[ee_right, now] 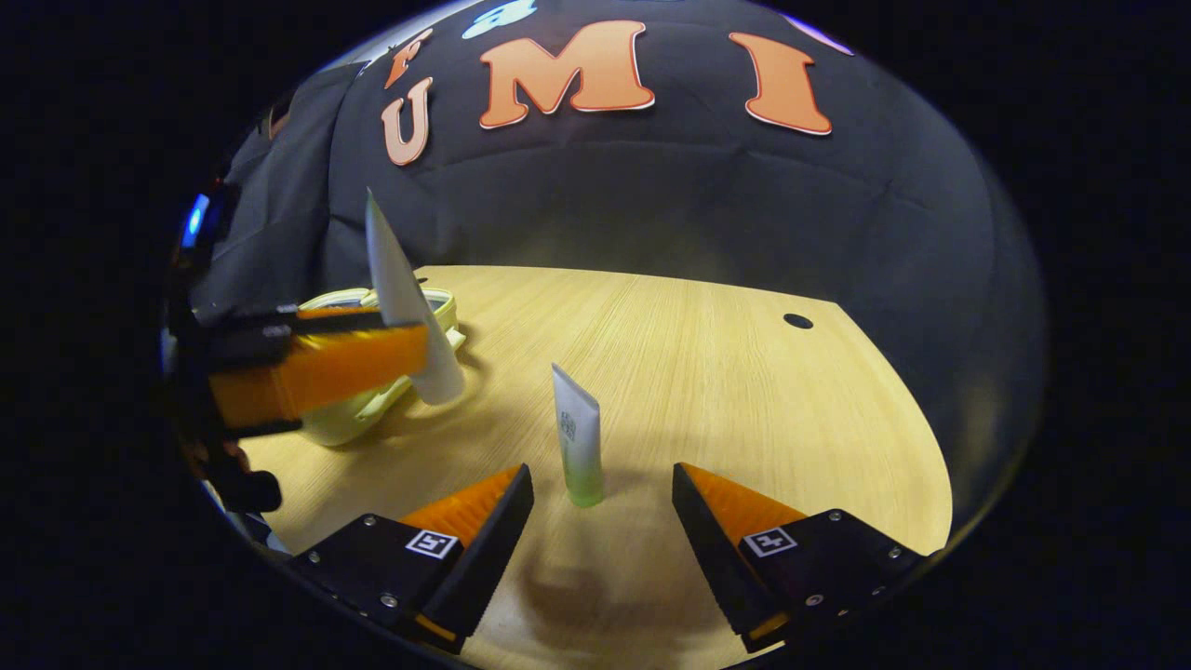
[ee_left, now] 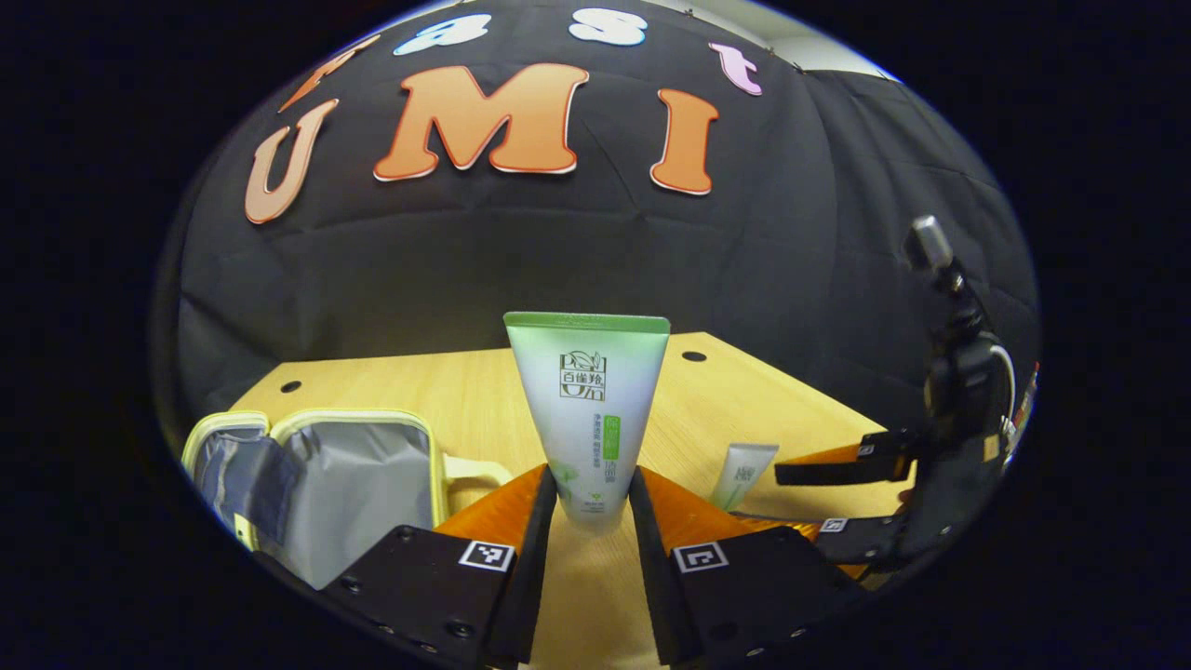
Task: First open the suitcase, pack the skin care products into it, and then close the suitcase.
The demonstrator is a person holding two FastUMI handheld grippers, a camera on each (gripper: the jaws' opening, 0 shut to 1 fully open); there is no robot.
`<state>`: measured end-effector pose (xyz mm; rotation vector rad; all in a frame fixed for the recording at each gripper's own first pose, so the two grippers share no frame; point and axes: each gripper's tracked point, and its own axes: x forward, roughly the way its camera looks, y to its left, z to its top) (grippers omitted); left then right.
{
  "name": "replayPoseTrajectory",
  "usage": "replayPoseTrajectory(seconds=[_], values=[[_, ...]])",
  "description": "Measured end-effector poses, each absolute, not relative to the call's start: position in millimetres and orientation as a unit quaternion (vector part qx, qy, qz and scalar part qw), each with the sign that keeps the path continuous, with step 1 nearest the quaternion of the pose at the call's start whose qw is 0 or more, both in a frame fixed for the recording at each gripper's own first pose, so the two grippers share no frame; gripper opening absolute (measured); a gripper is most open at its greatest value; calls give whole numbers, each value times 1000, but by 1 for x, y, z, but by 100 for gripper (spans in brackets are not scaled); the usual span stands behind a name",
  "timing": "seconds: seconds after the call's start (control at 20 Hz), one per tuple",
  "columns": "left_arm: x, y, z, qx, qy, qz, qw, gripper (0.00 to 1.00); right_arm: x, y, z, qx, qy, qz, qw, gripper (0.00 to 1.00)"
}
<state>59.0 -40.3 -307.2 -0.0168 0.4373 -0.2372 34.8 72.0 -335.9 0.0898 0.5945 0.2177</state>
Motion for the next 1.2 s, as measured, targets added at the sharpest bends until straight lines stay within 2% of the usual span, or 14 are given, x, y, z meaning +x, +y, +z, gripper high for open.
replayPoseTrajectory(seconds=[0.15,0.2,0.3,0.35,0.4,0.45,0.5,0.55,0.6,1.2], values=[[58,-22,-291,-7,202,-92,975,47,44,84,-351,53,301,122,944,90],[56,-15,-287,-5,199,-82,977,47,49,88,-353,56,303,124,943,82],[54,2,-280,3,197,-61,979,48,53,90,-358,58,311,120,941,54],[51,12,-275,4,196,-54,979,47,57,91,-358,63,309,116,942,52],[49,21,-273,7,197,-45,979,47,52,97,-355,73,316,124,938,34],[47,31,-269,10,197,-39,980,48,52,103,-357,76,325,126,934,39],[47,41,-266,14,199,-34,979,47,52,105,-354,75,328,127,933,39],[46,52,-263,16,201,-29,979,47,52,108,-348,74,330,127,933,27],[44,60,-260,16,202,-26,979,48,53,112,-341,77,329,129,932,33],[35,181,-255,25,238,-5,971,48,66,179,-224,57,273,132,951,33]])
